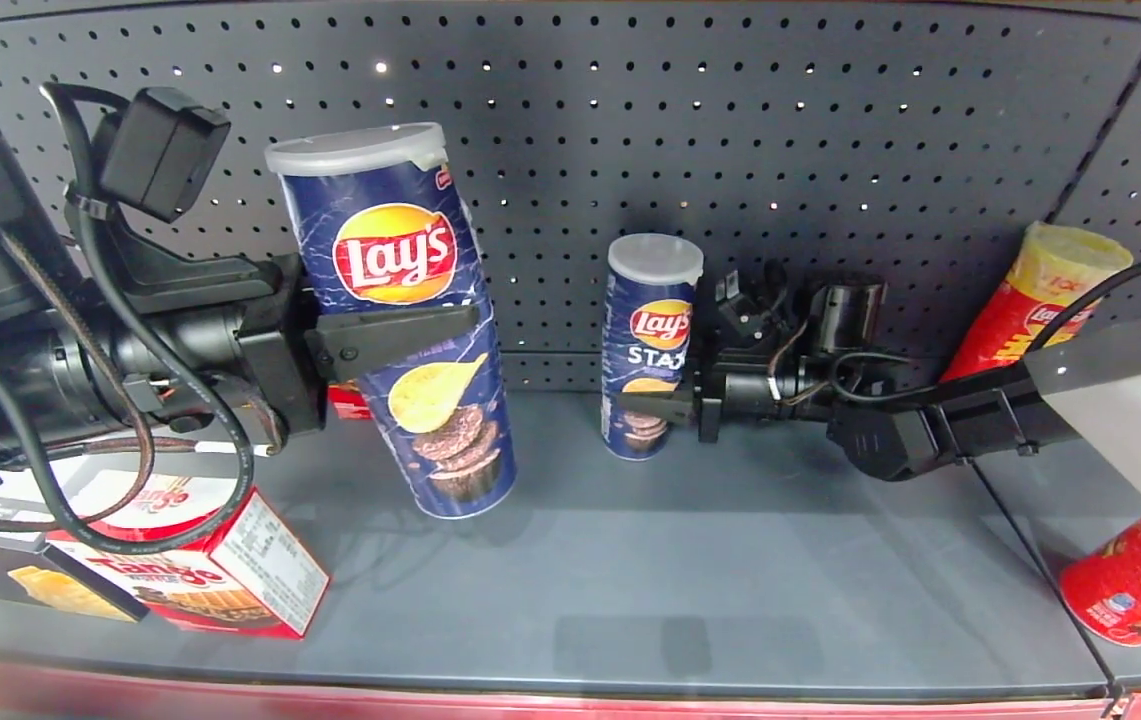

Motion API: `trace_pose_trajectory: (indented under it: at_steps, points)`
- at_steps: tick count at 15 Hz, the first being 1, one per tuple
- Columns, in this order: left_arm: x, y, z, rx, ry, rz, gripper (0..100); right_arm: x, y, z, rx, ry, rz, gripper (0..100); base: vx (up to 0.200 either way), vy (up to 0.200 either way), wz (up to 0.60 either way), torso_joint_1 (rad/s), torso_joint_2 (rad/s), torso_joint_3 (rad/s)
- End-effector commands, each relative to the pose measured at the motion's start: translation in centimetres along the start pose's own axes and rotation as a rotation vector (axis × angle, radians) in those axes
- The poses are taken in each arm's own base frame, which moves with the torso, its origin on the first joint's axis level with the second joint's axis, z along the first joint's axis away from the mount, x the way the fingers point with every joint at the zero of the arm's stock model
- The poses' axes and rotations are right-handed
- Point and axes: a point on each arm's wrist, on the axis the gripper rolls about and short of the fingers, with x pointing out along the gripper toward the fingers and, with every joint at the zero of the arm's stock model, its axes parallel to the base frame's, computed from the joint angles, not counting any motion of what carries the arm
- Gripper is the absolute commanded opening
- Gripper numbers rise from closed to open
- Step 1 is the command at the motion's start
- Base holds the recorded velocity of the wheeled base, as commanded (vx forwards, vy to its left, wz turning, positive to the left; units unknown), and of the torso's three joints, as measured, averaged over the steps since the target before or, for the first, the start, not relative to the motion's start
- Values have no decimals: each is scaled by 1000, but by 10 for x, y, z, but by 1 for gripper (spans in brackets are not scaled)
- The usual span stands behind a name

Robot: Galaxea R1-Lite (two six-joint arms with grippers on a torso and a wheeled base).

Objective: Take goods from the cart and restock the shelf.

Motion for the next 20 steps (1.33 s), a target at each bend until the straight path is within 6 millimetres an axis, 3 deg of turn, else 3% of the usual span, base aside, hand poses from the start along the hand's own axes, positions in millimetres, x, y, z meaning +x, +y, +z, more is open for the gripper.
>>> trace_pose_trajectory:
  at_steps: [1, 6, 9, 15, 16, 20]
  points:
    - [0, 0, 0, -1, 1, 0, 0, 2, 1, -1, 4, 2, 6, 0, 0, 0, 0, 0, 0, 0]
    - [-1, -1, -7, -11, 8, 2, 0, -4, 17, 10, 7, 2, 15, 0, 0, 0, 0, 0, 0, 0]
    - [-2, -2, -6, -10, -3, 3, 0, -10, 33, 29, 2, 6, -25, 0, 0, 0, 0, 0, 0, 0]
    - [-2, -1, -2, -3, -13, 5, 0, -20, 97, 57, 19, 19, -34, 0, 0, 0, 0, 0, 0, 0]
    - [-2, -1, -2, -1, -14, 5, 0, -23, 115, 54, 16, 14, -17, 0, 0, 0, 0, 0, 0, 0]
    - [-2, -1, -2, -4, -13, 5, 0, -26, 153, 36, 25, 29, -91, 0, 0, 0, 0, 0, 0, 0]
